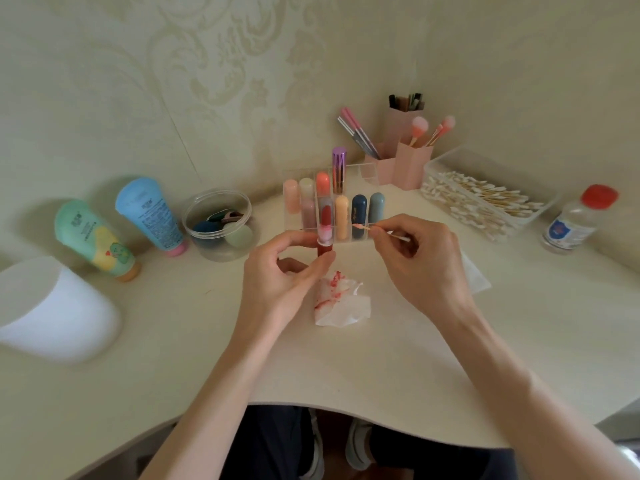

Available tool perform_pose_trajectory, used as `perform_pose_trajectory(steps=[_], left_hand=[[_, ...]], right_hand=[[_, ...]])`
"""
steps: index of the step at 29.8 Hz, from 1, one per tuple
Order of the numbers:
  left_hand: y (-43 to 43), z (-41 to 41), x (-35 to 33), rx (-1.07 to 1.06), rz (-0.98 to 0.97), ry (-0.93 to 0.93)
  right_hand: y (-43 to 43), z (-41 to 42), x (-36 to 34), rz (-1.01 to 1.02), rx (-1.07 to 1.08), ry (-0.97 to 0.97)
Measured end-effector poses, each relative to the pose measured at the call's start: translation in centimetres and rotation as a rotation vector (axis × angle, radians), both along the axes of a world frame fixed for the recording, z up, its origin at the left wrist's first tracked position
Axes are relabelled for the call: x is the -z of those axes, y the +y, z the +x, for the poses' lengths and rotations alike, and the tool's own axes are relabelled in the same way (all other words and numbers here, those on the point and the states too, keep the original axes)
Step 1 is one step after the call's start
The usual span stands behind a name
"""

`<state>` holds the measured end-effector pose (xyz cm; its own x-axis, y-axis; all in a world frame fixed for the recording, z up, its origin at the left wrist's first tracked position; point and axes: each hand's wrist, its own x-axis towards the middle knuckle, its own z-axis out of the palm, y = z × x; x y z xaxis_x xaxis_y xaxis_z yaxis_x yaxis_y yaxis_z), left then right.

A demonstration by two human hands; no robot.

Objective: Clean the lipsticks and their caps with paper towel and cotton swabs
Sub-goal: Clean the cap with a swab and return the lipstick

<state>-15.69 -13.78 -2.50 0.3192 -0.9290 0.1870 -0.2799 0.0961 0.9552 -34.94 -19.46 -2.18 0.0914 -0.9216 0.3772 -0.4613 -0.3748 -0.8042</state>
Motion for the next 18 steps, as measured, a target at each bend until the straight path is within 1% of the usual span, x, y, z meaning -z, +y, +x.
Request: perform_pose_trajectory(steps=[3,6,11,18], left_hand=[[-1.1,-0.4,0.2,0.000,0.017,-0.070],[-2.1,-0.7,0.7,-0.011,0.034,-0.133],[-3.0,-1.5,1.3,-0.018,0.057,-0.224],[-3.5,-2.8,1.1,-0.053,0.037,-0.319]], right_hand=[[-0.3,-0.3,-0.1,0.040,0.065,0.007],[-0.6,-0.7,-0.1,0.111,0.113,0.058],[-0.5,-0.9,-0.3,0.283,0.072,0.149],[-0.9,-1.4,-0.6,0.313,0.109,0.148]])
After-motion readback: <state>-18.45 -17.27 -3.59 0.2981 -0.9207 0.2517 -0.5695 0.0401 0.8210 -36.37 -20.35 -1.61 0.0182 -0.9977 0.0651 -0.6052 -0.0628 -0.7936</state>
